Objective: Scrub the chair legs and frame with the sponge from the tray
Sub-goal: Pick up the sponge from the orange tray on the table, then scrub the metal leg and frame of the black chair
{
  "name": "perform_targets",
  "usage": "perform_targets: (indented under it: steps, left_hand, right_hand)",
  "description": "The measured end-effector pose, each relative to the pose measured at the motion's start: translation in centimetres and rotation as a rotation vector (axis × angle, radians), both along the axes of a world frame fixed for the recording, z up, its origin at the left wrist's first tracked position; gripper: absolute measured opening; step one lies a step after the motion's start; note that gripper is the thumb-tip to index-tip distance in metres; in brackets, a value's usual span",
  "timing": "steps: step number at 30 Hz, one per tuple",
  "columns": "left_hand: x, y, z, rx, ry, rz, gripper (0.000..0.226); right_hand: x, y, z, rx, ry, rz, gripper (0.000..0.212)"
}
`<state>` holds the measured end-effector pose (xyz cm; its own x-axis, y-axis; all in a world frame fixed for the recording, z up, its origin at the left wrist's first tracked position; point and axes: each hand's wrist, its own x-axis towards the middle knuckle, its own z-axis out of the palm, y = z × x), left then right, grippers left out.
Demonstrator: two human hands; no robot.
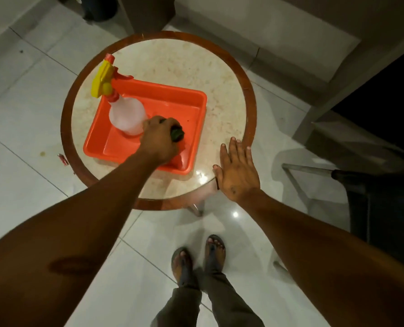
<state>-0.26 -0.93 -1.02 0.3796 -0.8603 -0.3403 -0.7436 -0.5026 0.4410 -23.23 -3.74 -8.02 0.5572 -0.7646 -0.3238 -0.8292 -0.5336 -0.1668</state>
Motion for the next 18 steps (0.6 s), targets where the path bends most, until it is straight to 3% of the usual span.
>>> perform_targets:
  steps: [7,12,18]
  left_hand:
    - [-12.1,8.9,5.7,-0.249,0.175,0.042,0.061]
    - [-25.7,16.9,2.5,-0.184,0.386,0.008,0.064]
    - [-39.1,25.3,-2.4,-0.011,0.713,0.222,0.056]
  right_hand:
    - [-13.0,9.0,2.6,0.035,0.123,-0.076,0.072]
    - [-24.5,16.3,2.9,0.037,0.185,-0.227,0.074]
    - [-36.6,21.8,3.1,0.075,0.273,-0.270,0.072]
